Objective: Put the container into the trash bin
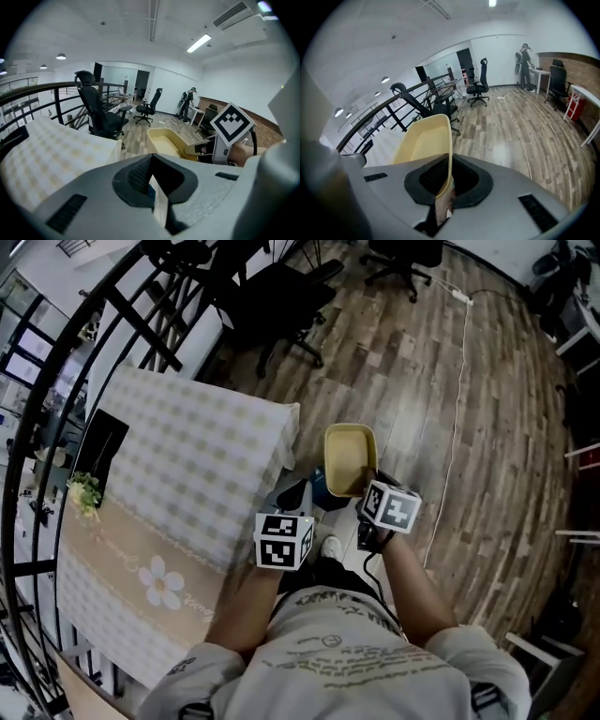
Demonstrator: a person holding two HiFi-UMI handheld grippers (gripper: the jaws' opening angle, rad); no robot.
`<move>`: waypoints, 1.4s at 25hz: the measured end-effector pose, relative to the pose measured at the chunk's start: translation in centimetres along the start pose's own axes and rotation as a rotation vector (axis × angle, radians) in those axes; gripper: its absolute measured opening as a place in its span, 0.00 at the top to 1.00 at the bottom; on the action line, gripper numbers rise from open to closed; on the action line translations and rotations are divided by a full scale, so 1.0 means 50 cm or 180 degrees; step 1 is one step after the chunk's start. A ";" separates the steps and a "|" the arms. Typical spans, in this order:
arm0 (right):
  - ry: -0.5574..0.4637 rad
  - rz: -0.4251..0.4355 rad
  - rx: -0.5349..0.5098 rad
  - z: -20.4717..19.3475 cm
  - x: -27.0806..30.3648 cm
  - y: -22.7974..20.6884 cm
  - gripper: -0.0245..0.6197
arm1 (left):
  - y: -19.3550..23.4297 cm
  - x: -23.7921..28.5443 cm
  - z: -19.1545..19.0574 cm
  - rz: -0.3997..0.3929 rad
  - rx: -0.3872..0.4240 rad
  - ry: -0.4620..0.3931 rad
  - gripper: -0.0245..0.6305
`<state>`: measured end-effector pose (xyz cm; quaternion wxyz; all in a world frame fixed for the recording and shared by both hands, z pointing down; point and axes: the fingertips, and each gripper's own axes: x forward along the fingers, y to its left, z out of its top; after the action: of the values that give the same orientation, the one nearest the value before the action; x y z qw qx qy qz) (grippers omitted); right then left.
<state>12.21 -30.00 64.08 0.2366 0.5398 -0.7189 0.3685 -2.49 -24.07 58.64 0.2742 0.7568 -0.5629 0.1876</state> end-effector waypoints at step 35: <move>0.1798 -0.0621 0.0566 -0.635 0.532 -0.269 0.93 | 0.031 0.365 -0.487 -0.0377 -0.0054 0.1301 0.96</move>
<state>15.05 -23.05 106.98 0.4131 0.5010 -0.5345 0.5410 2.00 -22.82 88.75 0.3995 0.7324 -0.4516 0.3161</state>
